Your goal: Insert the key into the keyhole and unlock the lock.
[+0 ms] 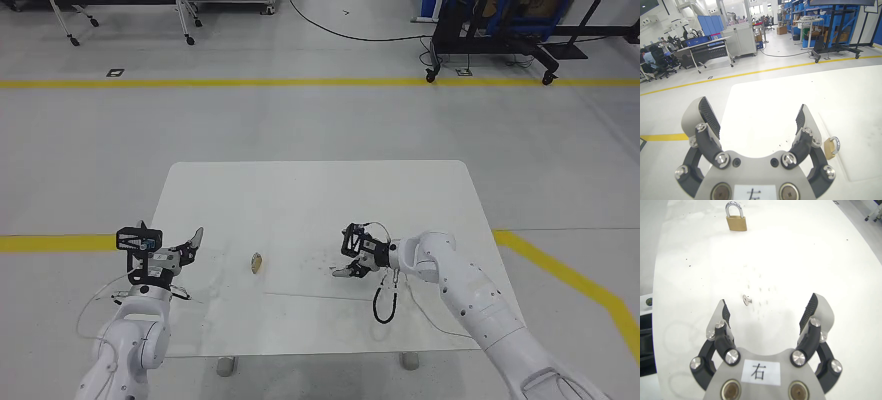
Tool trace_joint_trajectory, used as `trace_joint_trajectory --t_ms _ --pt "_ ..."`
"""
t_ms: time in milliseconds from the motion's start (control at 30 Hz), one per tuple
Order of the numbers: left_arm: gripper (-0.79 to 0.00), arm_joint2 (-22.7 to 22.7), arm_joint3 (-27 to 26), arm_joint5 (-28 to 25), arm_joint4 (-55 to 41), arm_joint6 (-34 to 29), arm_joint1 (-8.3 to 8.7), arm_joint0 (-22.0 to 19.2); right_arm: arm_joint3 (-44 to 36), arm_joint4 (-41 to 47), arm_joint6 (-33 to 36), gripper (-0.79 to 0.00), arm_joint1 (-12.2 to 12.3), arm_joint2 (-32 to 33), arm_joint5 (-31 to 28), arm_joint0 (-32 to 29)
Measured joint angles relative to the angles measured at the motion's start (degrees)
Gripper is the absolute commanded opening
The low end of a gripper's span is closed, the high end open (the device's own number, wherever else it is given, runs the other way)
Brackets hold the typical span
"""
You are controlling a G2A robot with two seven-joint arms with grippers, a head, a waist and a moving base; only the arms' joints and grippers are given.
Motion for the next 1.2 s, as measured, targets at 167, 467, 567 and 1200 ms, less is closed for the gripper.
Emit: trace_joint_trajectory --t_ms 167,467,567,1200 --pt "0.000 0.00 0.00 0.00 0.00 0.00 0.00 0.00 2.49 -1.08 -1.65 -0.570 -0.51 -2.61 -3.12 2.14" --pt "0.000 0.00 0.00 0.00 0.00 0.00 0.00 0.00 4.61 -3.83 -3.50 -0.785 -1.24 -5.98 -3.11 4.22" --pt "0.000 0.00 0.00 0.00 0.00 0.00 0.00 0.00 4.35 -4.57 -5.17 -0.785 -0.98 -5.78 -3.73 4.23" --pt "0.000 0.00 0.00 0.00 0.00 0.00 0.00 0.00 -4.61 12.07 -17.23 -0.785 3.89 10.07 -6.61 -6.89"
